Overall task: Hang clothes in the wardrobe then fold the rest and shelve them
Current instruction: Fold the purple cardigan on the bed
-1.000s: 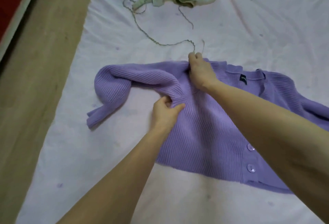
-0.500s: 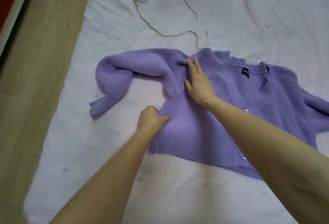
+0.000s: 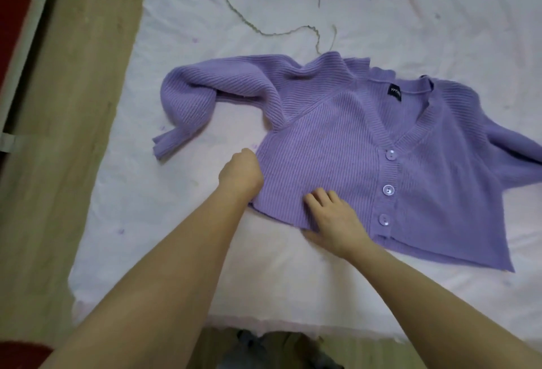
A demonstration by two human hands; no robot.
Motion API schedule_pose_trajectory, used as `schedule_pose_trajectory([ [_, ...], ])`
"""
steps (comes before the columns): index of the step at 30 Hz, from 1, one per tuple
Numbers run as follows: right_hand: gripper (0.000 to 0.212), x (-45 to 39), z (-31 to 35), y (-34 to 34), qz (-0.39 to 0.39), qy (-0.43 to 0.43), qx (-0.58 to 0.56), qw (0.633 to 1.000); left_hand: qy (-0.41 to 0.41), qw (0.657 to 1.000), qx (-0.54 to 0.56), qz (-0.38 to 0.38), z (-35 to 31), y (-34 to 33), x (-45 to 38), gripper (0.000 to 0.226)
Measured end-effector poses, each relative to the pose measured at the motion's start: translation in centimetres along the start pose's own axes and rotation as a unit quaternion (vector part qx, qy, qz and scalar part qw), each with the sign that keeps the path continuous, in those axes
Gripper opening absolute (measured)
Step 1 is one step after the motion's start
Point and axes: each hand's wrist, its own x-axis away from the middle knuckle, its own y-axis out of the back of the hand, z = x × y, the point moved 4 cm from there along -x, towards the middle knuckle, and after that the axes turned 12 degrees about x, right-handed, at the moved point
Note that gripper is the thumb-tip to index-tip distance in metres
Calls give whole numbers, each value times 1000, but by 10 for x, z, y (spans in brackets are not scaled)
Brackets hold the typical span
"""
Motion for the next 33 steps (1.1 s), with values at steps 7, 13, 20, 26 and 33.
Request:
schedule_pose_trajectory([
  [7,17,2,-12,19,64,31,-185,980,-67,973,-212,-53,-44,-1,8,53],
  [13,11,-43,-149,51,-160,-192,-185,950,-269,939,-165,-138,-134,-2,-33,35],
  [20,36,-92,-309,61,-155,-312,32,937,-330,923,-111,-164,-222,-48,-93,42],
  [26,28,-84,-377,15,-74,-347,-44,934,-234,959,-153,-34,-261,-119,-109,118],
  [33,28,-65,-399,3,-145,-340,-71,926,-178,954,-228,-77,-269,-136,-114,136],
])
